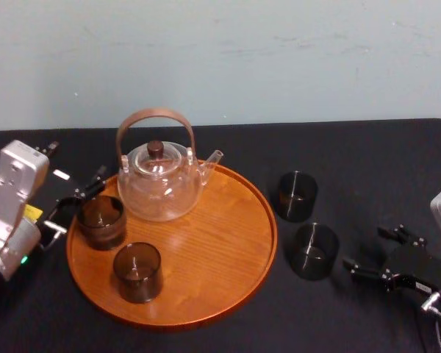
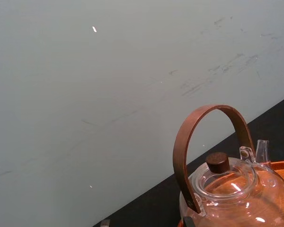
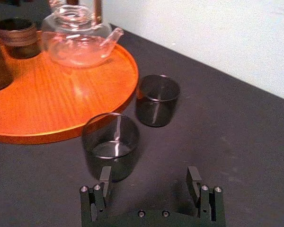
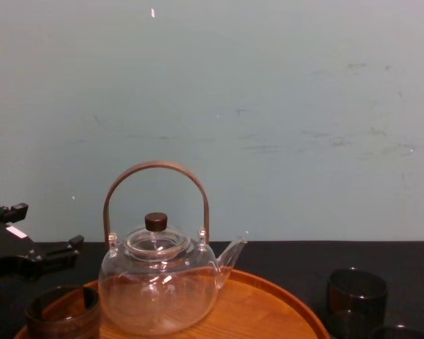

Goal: Pick up the glass from the table and place it on the tray.

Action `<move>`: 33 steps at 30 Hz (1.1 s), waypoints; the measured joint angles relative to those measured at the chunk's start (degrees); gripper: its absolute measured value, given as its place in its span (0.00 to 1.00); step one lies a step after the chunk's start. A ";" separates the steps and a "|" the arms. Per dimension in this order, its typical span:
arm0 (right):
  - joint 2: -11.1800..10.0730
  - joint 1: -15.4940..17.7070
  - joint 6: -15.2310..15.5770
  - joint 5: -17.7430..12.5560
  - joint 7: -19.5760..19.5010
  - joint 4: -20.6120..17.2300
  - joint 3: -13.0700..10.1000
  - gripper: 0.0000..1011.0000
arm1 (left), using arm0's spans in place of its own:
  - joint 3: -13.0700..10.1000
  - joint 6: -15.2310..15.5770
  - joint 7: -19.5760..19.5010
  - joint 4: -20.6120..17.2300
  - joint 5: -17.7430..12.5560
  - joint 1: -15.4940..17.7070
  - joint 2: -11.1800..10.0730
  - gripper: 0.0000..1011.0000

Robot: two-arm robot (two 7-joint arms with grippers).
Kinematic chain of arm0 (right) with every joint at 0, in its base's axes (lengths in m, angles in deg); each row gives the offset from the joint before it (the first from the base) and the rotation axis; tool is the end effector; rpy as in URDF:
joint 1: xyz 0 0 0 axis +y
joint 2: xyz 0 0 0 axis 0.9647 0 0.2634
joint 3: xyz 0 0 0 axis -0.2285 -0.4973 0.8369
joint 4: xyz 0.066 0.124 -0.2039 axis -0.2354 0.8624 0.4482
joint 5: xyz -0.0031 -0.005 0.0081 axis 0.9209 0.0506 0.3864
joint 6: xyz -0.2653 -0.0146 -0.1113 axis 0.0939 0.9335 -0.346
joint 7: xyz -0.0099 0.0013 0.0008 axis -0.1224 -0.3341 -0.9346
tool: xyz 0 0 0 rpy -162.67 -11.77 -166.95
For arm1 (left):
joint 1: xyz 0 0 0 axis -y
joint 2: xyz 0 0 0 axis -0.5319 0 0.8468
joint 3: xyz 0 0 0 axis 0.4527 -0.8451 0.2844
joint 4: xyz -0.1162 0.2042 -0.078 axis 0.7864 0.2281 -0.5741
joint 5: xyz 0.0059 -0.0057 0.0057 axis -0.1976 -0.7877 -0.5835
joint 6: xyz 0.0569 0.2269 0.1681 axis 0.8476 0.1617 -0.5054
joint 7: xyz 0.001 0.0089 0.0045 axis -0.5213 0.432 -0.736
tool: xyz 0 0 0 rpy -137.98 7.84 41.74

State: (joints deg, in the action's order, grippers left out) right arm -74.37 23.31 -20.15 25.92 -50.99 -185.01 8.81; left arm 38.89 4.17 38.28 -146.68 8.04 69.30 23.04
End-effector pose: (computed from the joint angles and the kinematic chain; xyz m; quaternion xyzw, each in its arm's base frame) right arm 0.2634 -0.0879 -0.2427 -0.2147 0.0285 -0.4447 0.8691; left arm 0.3316 0.0639 -0.2638 0.1414 -0.1325 0.5800 0.7913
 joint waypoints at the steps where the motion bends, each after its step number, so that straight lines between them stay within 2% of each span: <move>1: 0.03 0.04 0.09 0.11 0.23 -0.09 0.07 0.99 | 0.00 0.00 0.00 0.00 0.00 0.00 0.00 0.99; 19: 1.99 -0.83 3.52 3.16 4.04 -1.14 1.66 0.99 | 0.00 0.00 0.00 0.00 0.00 0.00 0.00 0.99; 33: 5.15 -4.22 6.95 4.55 5.80 1.21 2.21 0.99 | 0.00 0.00 0.00 0.00 0.00 0.00 0.00 0.99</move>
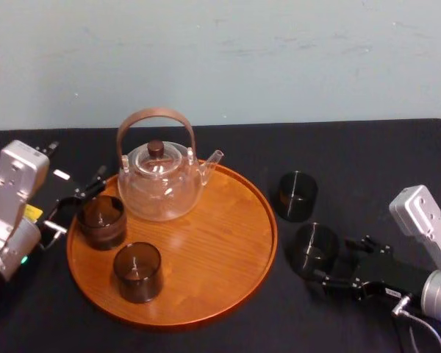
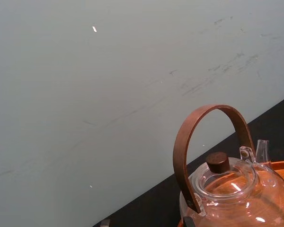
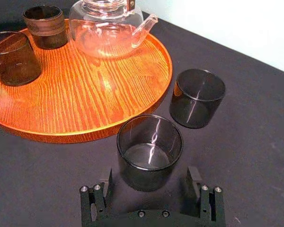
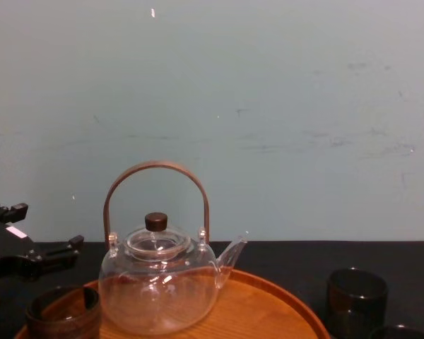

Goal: Pick up the glass from the table and place it on the tray.

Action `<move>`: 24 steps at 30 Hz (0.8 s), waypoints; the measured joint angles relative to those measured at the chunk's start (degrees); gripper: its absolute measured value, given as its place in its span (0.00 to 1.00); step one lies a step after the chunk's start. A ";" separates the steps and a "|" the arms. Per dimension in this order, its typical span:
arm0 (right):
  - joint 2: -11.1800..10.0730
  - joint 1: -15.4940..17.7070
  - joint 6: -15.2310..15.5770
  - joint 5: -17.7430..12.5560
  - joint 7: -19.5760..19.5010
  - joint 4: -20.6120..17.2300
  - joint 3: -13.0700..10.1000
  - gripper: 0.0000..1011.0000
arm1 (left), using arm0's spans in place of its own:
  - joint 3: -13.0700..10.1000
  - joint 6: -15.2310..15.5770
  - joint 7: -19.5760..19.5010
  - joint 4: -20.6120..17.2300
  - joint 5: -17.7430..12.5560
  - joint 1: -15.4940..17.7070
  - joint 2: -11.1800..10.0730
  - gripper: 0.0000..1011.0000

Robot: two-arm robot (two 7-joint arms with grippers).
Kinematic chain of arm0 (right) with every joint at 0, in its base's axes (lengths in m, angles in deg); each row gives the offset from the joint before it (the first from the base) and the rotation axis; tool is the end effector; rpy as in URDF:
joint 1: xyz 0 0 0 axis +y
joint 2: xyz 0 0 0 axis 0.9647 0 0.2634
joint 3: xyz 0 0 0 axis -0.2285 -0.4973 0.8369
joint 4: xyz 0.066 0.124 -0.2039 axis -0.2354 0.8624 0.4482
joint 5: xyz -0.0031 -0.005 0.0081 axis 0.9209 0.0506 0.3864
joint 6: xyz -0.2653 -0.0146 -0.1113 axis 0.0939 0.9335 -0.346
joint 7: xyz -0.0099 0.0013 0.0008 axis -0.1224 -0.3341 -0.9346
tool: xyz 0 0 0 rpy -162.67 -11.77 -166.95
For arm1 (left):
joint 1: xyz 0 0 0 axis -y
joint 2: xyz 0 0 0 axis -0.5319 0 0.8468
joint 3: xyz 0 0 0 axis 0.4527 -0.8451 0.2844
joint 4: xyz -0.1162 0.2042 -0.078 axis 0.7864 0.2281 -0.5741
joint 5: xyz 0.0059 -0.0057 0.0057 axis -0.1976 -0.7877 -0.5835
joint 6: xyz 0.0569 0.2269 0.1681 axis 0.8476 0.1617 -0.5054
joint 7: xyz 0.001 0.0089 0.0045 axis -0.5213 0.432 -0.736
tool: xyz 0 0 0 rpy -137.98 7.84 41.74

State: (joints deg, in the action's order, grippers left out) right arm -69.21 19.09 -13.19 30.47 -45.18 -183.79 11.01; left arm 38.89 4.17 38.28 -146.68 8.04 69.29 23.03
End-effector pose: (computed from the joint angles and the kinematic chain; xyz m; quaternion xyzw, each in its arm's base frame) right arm 0.2765 -0.0649 -0.2428 -0.2369 0.0575 -0.4007 0.8832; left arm 0.3315 0.0640 -0.2639 0.1415 -0.1325 0.5800 0.7912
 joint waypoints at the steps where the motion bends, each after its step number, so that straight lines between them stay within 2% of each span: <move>1: 0.13 -0.18 0.10 0.05 0.10 0.14 0.07 0.99 | 0.00 0.00 0.00 0.00 0.00 0.00 0.00 0.99; 24: 2.54 -4.11 1.84 1.52 1.21 3.07 1.56 0.99 | 0.00 0.00 0.00 0.00 0.00 0.00 0.00 0.99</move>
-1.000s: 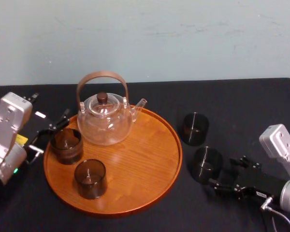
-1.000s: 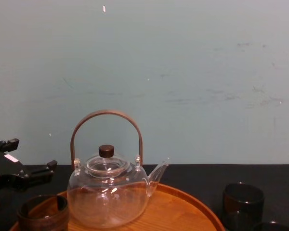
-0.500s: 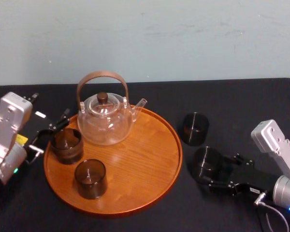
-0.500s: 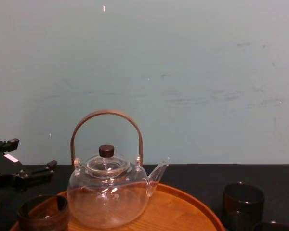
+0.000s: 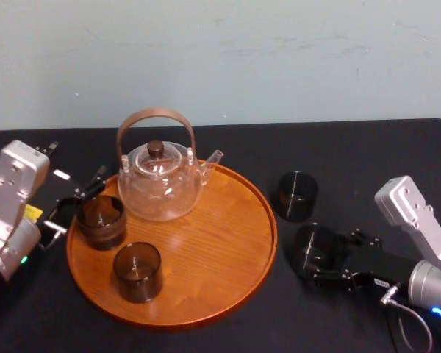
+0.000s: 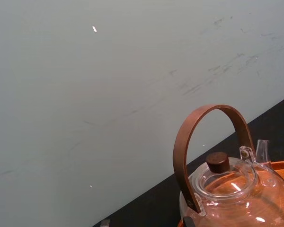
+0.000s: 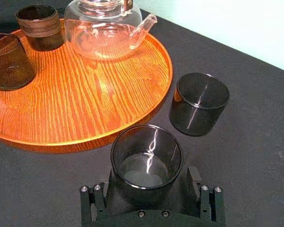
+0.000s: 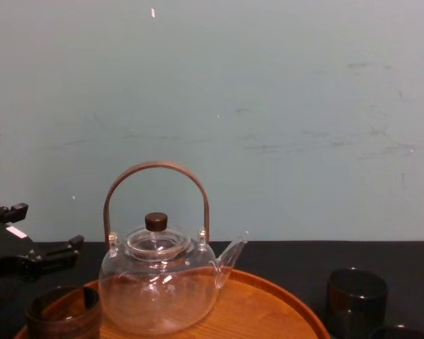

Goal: Pick up the glass from the table and place it on the tray.

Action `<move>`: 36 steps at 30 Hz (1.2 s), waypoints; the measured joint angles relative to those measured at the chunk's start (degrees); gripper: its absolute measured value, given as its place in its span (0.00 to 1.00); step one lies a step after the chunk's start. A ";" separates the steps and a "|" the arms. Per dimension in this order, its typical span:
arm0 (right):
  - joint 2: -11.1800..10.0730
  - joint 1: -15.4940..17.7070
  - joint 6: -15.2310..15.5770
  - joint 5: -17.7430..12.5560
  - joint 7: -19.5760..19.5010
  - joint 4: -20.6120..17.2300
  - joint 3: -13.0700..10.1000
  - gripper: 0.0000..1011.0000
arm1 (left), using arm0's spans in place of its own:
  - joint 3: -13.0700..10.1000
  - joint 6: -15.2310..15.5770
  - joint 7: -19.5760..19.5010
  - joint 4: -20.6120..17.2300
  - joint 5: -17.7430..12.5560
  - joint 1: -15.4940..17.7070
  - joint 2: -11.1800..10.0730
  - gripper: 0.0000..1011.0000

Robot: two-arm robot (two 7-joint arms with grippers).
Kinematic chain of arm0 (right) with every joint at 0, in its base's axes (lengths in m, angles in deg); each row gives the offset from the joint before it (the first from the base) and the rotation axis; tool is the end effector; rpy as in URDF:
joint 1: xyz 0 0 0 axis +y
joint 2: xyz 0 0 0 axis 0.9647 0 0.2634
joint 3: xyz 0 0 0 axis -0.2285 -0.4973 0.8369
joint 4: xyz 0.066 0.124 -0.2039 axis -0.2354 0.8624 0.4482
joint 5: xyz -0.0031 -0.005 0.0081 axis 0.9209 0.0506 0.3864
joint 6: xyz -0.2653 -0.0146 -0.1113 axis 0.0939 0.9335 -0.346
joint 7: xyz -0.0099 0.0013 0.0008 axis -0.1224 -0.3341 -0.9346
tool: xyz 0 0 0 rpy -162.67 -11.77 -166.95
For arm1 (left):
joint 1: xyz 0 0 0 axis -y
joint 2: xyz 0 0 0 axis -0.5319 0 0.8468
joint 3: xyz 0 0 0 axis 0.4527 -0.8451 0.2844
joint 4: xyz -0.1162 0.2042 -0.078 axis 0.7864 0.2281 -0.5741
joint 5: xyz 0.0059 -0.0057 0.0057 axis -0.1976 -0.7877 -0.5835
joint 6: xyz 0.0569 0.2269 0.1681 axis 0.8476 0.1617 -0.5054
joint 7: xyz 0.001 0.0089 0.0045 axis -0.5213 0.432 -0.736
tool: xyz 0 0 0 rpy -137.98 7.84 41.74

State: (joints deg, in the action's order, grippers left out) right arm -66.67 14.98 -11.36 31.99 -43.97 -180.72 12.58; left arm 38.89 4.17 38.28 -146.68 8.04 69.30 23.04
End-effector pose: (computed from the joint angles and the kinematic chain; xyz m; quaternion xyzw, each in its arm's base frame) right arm 0.2918 -0.0579 -0.2430 -0.2406 0.0627 -0.3981 0.8830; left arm 0.3316 0.0639 -0.2638 0.1414 -0.1325 0.5800 0.7913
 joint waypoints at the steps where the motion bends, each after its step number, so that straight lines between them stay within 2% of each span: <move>1: 0.08 -0.19 0.04 0.05 0.08 0.13 0.08 0.99 | 0.00 0.00 0.00 0.00 0.00 0.00 0.00 0.99; 21: 1.92 -4.47 0.60 1.12 0.92 3.27 2.00 0.99 | 0.00 0.00 0.00 0.00 0.00 0.00 0.00 0.99; 36: 1.95 -4.54 0.43 1.31 0.72 3.35 2.03 0.99 | 0.00 0.00 0.00 0.00 0.00 0.00 0.00 0.99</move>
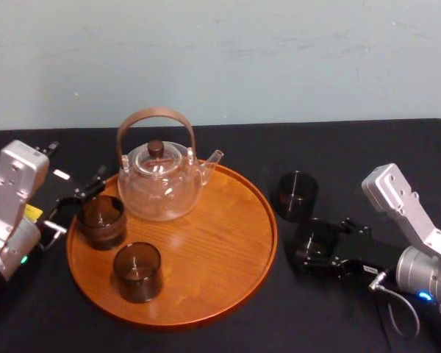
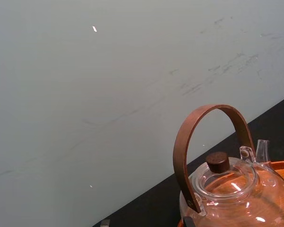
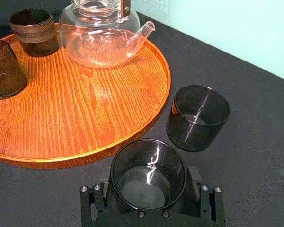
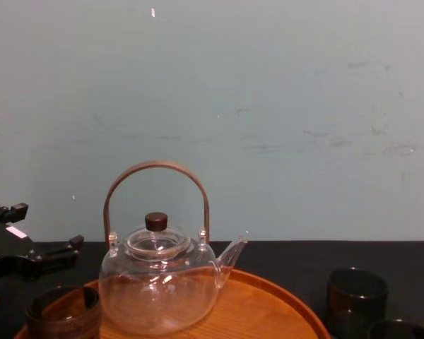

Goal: Pick up the glass from the table and place it on the tray.

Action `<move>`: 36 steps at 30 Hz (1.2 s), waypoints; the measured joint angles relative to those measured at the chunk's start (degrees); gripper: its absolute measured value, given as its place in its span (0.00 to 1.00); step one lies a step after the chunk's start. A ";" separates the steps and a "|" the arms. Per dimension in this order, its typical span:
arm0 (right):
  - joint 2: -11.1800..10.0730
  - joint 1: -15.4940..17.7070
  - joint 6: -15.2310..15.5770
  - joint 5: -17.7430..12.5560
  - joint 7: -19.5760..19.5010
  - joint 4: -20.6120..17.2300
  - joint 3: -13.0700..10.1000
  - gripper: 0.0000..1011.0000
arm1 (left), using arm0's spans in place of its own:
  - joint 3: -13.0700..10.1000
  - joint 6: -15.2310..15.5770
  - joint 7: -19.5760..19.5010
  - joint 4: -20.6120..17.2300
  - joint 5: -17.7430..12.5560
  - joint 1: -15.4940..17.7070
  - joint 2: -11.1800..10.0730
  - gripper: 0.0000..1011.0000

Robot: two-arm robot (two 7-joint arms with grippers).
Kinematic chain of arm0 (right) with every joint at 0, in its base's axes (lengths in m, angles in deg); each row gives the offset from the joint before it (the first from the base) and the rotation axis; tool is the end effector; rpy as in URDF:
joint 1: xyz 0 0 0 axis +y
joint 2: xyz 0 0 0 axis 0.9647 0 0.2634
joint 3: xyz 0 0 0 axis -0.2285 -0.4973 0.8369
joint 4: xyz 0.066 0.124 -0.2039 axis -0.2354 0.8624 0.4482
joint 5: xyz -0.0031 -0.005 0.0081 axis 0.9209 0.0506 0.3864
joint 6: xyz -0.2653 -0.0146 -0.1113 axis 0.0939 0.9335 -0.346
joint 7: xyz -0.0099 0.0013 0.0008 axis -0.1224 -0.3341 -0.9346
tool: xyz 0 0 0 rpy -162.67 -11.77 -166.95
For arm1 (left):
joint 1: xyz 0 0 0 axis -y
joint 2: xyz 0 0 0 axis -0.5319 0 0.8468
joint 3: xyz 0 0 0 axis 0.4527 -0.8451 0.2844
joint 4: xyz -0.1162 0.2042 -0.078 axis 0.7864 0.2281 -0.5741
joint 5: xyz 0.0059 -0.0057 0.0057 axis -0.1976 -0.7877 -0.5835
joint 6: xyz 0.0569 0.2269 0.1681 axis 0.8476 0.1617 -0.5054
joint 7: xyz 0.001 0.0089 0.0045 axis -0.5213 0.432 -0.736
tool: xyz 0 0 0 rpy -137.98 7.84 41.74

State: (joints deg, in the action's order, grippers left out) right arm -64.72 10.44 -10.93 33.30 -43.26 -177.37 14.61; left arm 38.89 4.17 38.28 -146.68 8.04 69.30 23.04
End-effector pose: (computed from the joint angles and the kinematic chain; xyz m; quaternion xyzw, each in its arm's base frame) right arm 0.3088 -0.0511 -0.2415 -0.2416 0.0562 -0.3959 0.8842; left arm 0.3316 0.0639 -0.2638 0.1414 -0.1325 0.5800 0.7913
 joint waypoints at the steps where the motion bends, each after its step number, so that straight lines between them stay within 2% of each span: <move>1: -0.01 0.01 0.00 -0.02 0.00 0.00 -0.02 0.99 | 0.00 0.00 0.00 0.00 0.00 0.00 0.00 0.99; 6: -0.03 0.03 0.00 -0.09 0.02 -0.03 -0.05 0.90 | 0.00 0.00 0.00 0.00 0.00 0.00 0.00 0.99; 26: -0.07 0.08 0.01 -0.31 0.04 -0.09 -0.13 0.90 | 0.00 0.00 0.00 0.00 0.00 0.00 0.00 0.99; 36: -0.77 0.43 0.02 -1.77 0.33 -1.97 -1.50 0.90 | 0.00 0.00 0.00 0.00 0.00 0.00 0.00 0.99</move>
State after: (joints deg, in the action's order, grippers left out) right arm -65.49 10.87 -10.91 31.53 -42.93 -179.33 13.11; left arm 38.89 4.17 38.28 -146.68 8.04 69.30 23.04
